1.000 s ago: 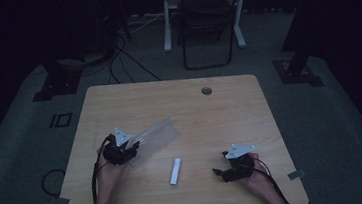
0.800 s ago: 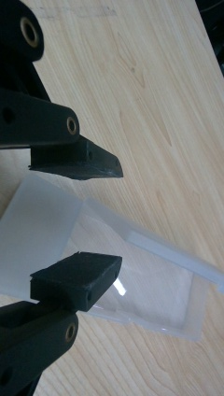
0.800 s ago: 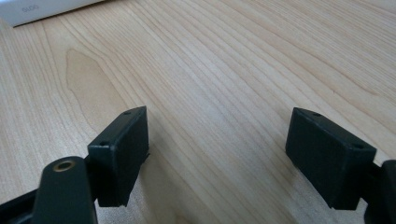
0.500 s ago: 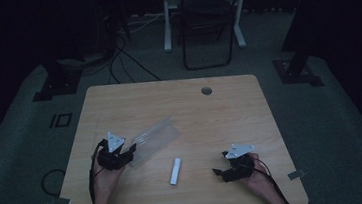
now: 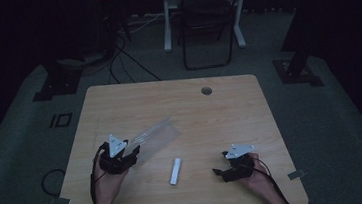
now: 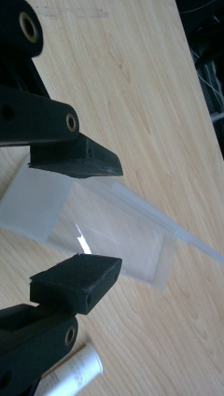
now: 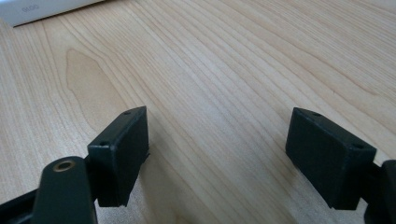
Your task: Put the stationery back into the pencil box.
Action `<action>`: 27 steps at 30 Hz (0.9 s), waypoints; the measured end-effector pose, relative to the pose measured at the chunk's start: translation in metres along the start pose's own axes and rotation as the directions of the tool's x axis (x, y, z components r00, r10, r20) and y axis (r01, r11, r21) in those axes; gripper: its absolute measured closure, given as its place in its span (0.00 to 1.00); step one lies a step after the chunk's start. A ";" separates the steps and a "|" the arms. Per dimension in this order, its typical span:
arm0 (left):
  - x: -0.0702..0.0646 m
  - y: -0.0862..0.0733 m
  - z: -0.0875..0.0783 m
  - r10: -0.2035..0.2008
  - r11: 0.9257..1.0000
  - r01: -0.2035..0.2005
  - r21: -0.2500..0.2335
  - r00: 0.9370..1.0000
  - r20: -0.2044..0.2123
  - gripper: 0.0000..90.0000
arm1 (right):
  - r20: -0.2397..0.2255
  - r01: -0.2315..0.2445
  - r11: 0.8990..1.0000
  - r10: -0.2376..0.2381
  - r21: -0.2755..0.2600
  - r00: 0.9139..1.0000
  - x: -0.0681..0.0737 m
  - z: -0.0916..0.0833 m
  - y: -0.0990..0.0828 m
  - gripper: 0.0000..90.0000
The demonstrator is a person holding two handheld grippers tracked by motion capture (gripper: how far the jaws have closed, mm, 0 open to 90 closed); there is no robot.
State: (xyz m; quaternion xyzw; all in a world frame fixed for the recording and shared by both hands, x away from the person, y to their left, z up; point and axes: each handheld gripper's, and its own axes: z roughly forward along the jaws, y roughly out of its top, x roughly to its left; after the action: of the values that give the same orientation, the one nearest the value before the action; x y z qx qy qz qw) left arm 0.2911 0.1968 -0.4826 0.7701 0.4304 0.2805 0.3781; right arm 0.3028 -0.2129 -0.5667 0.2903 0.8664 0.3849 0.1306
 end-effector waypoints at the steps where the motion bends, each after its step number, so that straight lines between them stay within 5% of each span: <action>1: -0.002 0.000 -0.001 -0.001 1.000 0.001 -0.002 1.000 0.001 0.55 | 0.000 0.000 1.000 0.000 0.000 1.000 0.000 0.000 0.000 0.24; 27: -0.039 0.000 -0.003 0.052 0.999 -0.052 -0.002 0.997 0.059 0.53 | 0.000 0.000 1.000 0.000 0.000 1.000 0.000 0.000 0.000 0.24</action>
State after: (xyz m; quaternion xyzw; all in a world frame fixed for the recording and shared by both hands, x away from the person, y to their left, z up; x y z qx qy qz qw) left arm 0.2707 0.1631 -0.4850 0.7889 0.3988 0.2673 0.3837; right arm 0.3028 -0.2129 -0.5667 0.2904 0.8664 0.3848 0.1305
